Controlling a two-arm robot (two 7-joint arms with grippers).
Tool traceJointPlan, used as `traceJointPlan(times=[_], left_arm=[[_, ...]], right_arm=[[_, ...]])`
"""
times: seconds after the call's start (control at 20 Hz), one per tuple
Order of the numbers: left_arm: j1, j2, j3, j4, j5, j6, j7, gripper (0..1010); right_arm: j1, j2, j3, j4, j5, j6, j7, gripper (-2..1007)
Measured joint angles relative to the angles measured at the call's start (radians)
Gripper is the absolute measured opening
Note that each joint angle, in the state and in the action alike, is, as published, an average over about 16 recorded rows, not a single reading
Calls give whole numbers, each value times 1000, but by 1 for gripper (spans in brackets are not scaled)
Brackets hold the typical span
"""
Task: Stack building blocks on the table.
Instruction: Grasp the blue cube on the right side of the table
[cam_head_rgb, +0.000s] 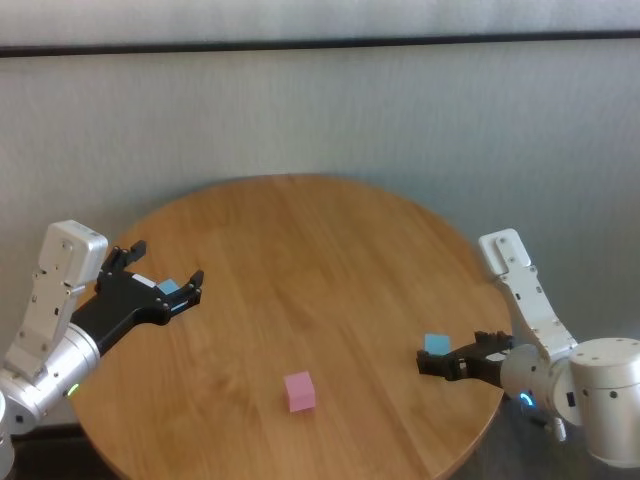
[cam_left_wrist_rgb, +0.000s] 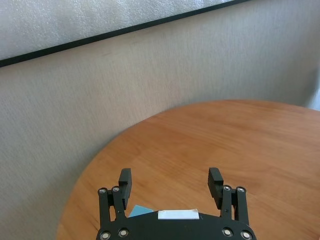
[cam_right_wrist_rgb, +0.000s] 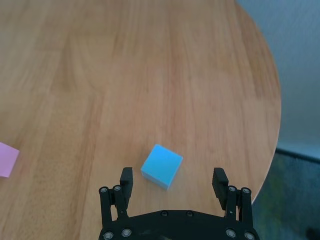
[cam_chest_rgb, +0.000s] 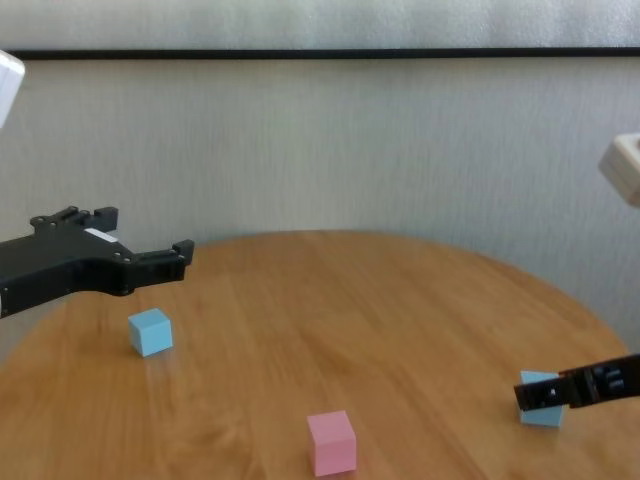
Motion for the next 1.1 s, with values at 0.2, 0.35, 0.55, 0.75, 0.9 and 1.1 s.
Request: traceJointPlan(times=[0.2,0.35,0.55,0.75,0.9,1.1], left_arm=[[0,0,0,0,0,0,0,1000],[0,0,0,0,0,0,0,1000],[0,0,0,0,0,0,0,1000],[0,0,0,0,0,0,0,1000],[0,0,0,0,0,0,0,1000],[0,0,0,0,0,0,0,1000]], right_arm=[[4,-22,9,4,-7,32,-20,1005],[9,-38,15,9,-12,51,-33,1005],[15,-59,23,17,-18,66,-42,1005],[23,-79,32,26,-21,79,-49,1005],[28,-94,38,31,-24,90,-54,1005],[33,-111,44,38,-30,106,-60,1005]])
